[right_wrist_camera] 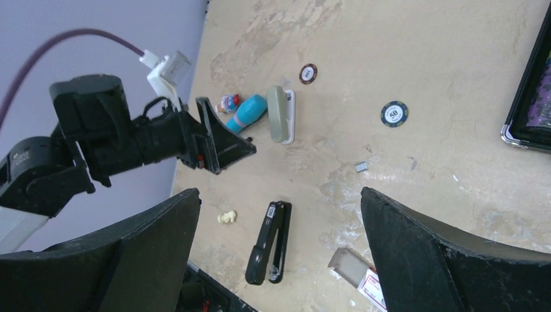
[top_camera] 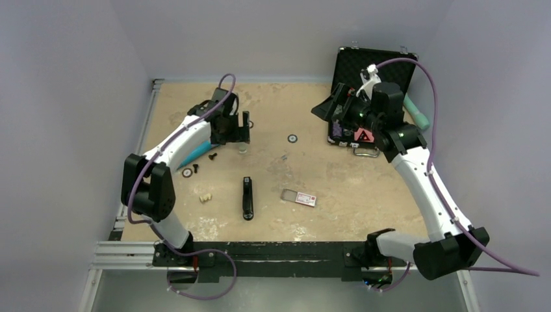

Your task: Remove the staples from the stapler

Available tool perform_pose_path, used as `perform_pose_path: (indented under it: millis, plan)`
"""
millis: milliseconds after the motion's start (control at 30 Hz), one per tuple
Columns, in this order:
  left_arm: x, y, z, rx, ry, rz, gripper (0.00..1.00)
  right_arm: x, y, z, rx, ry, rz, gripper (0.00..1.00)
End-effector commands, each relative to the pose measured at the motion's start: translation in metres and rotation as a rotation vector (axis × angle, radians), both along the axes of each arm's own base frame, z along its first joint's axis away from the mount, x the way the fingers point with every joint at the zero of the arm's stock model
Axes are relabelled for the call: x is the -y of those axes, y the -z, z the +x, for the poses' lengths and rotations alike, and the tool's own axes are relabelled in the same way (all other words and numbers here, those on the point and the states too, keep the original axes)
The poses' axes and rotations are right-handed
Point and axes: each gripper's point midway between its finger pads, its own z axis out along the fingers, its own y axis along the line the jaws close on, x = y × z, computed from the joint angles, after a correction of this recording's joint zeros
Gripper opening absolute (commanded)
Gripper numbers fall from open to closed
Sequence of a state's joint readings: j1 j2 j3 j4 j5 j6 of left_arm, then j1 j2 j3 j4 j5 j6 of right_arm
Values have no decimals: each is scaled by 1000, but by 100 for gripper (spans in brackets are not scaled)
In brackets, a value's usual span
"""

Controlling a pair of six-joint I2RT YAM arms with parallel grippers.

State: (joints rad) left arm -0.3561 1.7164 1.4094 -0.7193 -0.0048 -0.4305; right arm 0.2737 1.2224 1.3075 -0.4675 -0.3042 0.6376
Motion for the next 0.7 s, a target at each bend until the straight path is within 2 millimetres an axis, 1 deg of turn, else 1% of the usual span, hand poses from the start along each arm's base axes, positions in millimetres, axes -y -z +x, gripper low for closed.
perform_pose_path:
  millis: [0, 67, 167, 267, 367, 400, 467, 533, 667]
  plan:
    - [-2, 10, -48, -81, -3, 26, 91, 4, -16, 2, 63, 29, 24, 98]
    - [-3, 14, -63, -102, -6, 32, 91, 2, -11, 0, 46, 17, 24, 98]
    - [-4, 24, -85, -152, -10, 20, 88, -1, -2, -1, 14, 5, 30, 98]
    - [-1, 32, -102, -174, 16, 17, 86, -5, 8, -4, -21, -30, 22, 98]
    - [19, 33, -117, -190, 153, -45, 87, -5, 10, -8, -39, -54, -1, 97]
    - [21, 33, -123, -211, 195, -43, 88, -5, 8, -9, -39, -58, -9, 97]
    - [17, 36, -133, -283, 242, -7, 87, -1, 6, -13, -36, -50, -24, 97]
    - [11, 35, -141, -330, 256, 26, 84, 3, 6, -17, -34, -37, -32, 97]
    - [20, 27, -163, -367, 295, -57, 83, 7, 13, -30, -43, -28, -32, 97]
